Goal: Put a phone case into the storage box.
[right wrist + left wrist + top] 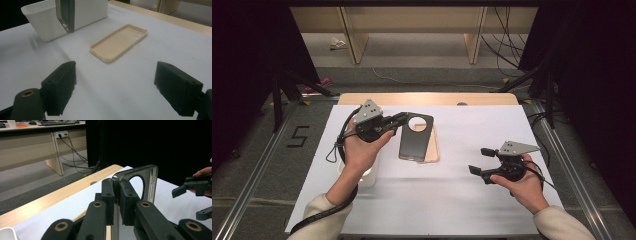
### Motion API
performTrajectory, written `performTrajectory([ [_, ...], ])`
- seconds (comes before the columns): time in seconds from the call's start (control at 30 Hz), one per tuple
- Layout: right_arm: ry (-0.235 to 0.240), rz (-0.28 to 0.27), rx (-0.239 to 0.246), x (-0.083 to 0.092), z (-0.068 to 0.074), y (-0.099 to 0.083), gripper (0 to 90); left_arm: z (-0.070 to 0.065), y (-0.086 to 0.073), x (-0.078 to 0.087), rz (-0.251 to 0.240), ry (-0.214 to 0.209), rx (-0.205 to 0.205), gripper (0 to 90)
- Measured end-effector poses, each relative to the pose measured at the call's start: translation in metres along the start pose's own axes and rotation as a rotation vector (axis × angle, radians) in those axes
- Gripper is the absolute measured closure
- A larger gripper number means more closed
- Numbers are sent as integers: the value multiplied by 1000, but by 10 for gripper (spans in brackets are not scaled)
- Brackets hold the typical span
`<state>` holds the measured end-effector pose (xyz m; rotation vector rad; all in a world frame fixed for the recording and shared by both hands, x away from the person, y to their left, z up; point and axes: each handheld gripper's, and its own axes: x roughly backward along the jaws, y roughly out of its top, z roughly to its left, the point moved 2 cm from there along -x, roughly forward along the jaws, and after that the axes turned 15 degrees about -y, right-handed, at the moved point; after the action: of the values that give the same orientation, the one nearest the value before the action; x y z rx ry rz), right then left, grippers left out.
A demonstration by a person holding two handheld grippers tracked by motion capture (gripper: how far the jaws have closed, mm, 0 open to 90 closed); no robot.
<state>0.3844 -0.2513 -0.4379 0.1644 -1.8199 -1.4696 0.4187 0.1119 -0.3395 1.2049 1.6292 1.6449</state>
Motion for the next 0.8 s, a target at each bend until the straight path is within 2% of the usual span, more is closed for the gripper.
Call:
performTrajectory([
  [0.33,-7,4,1,1,-1,-2,185,10,10,12,-21,9,-20,825],
  [0.5,-12,7,-1,3,-2,-3,186,19,16,17,-35,18,-17,825],
  [0.8,-13,4,-6,3,-3,-4,186,38,23,24,-31,44,-17,825],
])
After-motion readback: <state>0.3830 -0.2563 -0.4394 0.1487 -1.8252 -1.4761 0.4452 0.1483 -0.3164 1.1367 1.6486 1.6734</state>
